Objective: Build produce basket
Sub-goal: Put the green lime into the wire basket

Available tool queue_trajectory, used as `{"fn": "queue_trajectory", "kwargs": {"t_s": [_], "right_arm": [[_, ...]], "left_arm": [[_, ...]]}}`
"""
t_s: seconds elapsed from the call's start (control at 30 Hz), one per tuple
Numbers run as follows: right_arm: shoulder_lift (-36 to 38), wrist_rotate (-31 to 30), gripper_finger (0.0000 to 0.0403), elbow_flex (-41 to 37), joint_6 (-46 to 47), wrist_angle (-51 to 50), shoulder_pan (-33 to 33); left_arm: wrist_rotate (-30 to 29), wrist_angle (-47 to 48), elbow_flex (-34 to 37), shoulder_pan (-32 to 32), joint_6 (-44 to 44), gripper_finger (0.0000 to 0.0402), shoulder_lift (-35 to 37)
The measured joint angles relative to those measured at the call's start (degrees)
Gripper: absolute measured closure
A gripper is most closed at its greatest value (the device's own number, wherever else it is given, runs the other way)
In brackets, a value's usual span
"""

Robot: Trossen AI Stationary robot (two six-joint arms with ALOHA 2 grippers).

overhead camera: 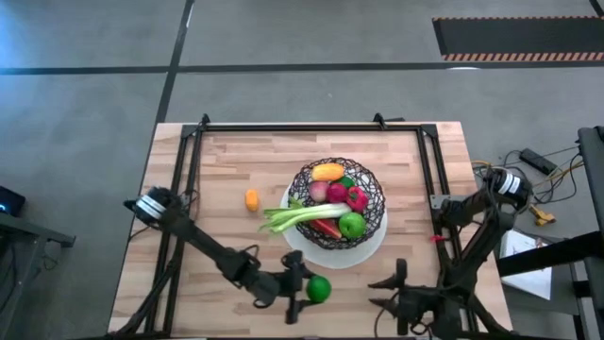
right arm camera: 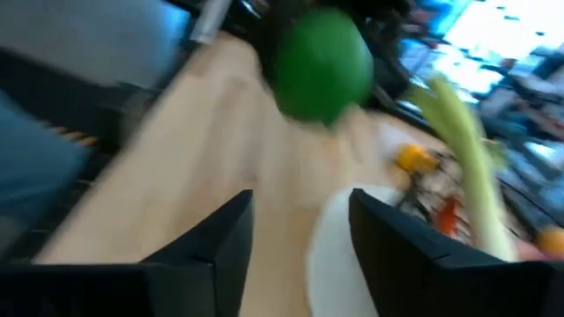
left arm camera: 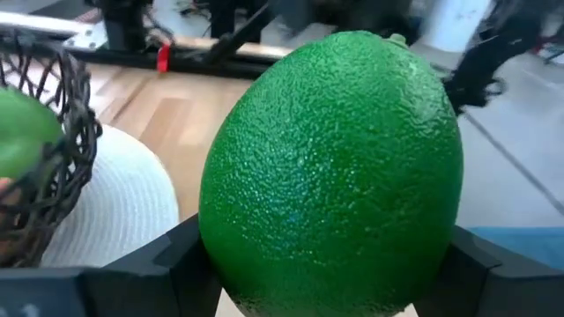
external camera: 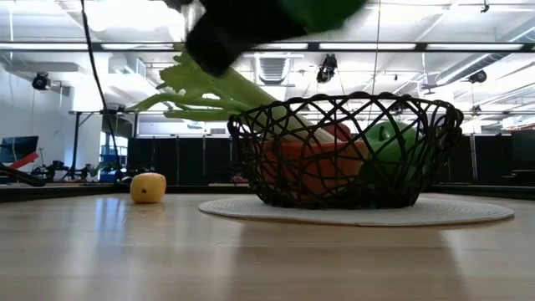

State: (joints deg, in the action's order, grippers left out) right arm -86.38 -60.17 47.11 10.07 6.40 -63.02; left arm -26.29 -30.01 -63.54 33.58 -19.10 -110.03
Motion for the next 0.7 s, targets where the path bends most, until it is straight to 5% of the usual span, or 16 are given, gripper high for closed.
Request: {"fn": "queue_trajectory", "kwargs": {"t_s": [0.23,0.7], "right_arm": [[1.34,18.85,0.0158,5.02,-15.58,-0.14,7.49],[-3.35,33.4,0.0062,13.5,-28.39,-9.61,18.78]], "left_arm": [[5.24,0.01,-7.4,-2.69,0.01,0.0147,-8.25],[11.41,-0.04,-9.37,-5.52,-0.06,0.0126,-9.91]]}}
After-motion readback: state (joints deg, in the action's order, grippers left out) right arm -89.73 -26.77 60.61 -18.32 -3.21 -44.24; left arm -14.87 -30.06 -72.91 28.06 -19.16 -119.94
